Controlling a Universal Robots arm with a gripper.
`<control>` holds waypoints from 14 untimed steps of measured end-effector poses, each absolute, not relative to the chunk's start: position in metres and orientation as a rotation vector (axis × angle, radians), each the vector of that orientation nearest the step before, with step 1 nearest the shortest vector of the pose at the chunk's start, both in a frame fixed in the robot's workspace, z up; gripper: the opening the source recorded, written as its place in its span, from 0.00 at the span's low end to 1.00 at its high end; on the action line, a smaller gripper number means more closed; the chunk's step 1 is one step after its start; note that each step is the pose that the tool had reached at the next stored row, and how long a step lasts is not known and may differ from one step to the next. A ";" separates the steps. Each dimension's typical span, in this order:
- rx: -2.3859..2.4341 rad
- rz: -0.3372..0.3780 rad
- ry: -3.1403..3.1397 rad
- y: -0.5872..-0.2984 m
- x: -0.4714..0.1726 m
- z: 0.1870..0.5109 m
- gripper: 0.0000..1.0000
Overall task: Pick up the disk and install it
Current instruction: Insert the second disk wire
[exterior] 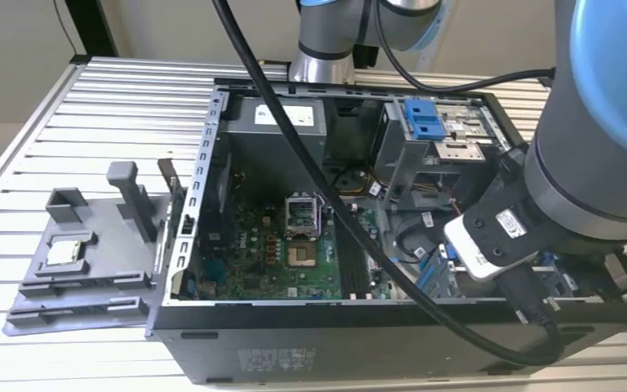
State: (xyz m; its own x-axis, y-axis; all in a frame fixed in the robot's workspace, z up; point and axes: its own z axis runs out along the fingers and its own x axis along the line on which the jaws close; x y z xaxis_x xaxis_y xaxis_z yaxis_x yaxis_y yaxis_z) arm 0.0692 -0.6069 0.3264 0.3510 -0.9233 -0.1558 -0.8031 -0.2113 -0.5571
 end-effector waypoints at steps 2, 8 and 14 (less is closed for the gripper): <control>-2.064 -0.280 1.492 -0.607 0.070 0.326 1.00; -2.095 -0.314 1.469 -0.609 0.070 0.326 1.00; -2.186 -0.394 1.461 -0.609 0.070 0.326 1.00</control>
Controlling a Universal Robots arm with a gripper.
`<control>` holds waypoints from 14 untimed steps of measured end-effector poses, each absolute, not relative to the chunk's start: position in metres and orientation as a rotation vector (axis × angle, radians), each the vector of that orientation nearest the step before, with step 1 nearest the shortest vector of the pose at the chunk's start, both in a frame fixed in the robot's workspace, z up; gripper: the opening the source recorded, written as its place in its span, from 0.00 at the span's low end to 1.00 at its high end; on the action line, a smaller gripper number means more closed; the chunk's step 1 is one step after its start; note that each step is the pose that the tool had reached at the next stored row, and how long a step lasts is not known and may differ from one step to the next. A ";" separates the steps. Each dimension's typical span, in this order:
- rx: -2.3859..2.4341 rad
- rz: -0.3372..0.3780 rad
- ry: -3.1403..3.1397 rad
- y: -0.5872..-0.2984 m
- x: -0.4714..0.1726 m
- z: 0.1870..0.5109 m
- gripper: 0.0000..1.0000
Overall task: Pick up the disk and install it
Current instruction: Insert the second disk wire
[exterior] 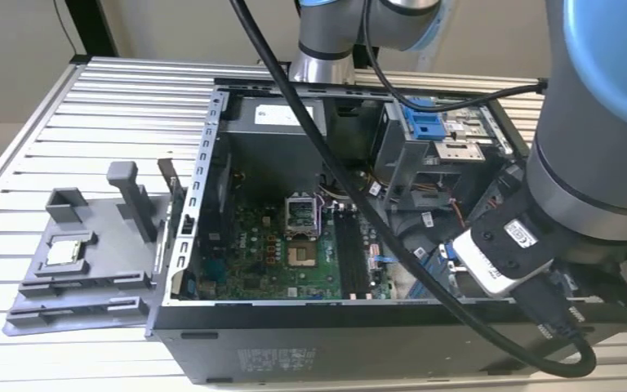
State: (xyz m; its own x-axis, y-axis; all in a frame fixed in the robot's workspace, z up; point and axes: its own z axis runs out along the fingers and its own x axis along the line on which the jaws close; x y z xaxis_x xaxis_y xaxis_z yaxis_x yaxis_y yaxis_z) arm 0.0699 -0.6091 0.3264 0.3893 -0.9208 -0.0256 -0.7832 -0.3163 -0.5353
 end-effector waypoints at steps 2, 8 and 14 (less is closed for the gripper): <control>-2.220 -0.417 1.459 -0.609 0.070 0.326 1.00; -2.270 -0.411 1.395 -0.608 0.069 0.326 1.00; -2.332 -0.392 1.284 -0.607 0.069 0.325 1.00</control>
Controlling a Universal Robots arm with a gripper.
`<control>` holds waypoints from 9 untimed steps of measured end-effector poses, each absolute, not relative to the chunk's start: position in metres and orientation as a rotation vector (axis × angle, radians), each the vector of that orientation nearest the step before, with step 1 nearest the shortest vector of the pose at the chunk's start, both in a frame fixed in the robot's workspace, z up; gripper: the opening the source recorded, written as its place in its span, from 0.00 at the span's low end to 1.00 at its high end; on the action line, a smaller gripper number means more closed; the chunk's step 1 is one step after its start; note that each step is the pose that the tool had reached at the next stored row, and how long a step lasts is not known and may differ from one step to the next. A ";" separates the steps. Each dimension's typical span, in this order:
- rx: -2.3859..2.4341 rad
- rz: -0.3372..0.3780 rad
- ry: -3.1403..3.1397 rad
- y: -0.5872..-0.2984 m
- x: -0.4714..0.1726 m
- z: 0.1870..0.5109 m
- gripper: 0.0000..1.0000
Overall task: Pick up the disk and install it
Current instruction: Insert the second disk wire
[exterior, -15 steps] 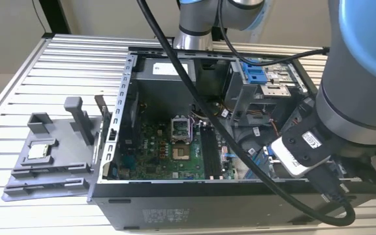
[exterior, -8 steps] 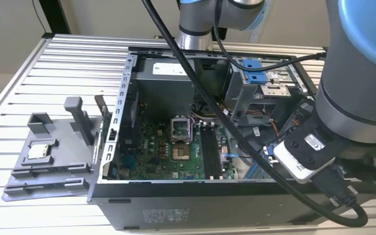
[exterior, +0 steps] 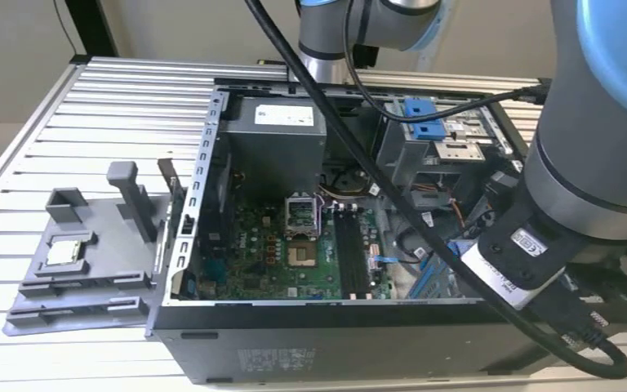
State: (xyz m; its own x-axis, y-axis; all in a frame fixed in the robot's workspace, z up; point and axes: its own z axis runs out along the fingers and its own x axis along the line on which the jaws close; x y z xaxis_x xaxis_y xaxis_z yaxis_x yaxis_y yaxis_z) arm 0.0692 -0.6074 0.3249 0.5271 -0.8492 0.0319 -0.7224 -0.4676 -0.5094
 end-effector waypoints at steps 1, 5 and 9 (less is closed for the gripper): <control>-2.339 -0.389 1.269 -0.607 0.069 0.325 1.00; -2.350 -0.383 1.244 -0.602 0.069 0.325 1.00; -2.360 -0.377 1.220 -0.599 0.070 0.324 1.00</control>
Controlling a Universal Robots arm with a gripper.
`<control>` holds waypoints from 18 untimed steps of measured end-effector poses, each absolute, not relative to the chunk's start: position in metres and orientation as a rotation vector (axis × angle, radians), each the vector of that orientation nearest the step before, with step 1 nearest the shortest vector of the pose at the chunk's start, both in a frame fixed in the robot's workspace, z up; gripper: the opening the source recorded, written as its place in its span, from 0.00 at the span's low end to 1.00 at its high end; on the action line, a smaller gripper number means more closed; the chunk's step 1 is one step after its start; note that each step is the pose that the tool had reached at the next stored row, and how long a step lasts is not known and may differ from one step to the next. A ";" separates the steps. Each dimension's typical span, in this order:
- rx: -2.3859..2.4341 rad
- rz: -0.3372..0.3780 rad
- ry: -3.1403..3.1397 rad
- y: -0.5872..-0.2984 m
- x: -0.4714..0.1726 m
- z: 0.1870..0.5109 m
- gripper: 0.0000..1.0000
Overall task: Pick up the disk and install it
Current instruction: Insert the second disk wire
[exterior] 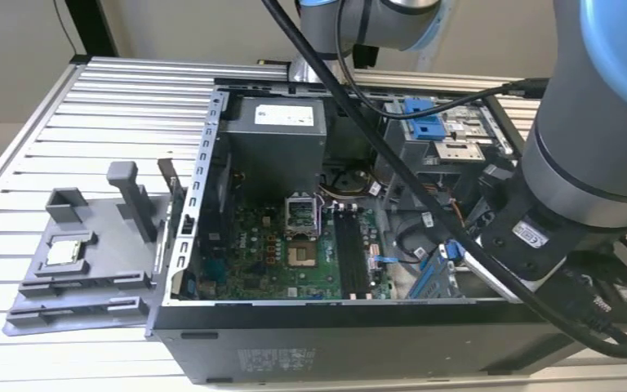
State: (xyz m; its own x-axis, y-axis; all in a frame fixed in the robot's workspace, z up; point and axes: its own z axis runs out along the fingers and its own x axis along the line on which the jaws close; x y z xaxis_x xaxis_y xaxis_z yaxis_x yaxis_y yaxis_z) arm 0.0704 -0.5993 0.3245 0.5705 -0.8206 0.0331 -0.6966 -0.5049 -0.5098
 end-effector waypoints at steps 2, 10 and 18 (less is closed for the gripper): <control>-2.365 -0.374 1.209 -0.599 0.074 0.324 1.00; -2.374 -0.367 1.187 -0.598 0.081 0.324 1.00; -2.380 -0.363 1.172 -0.597 0.084 0.324 0.00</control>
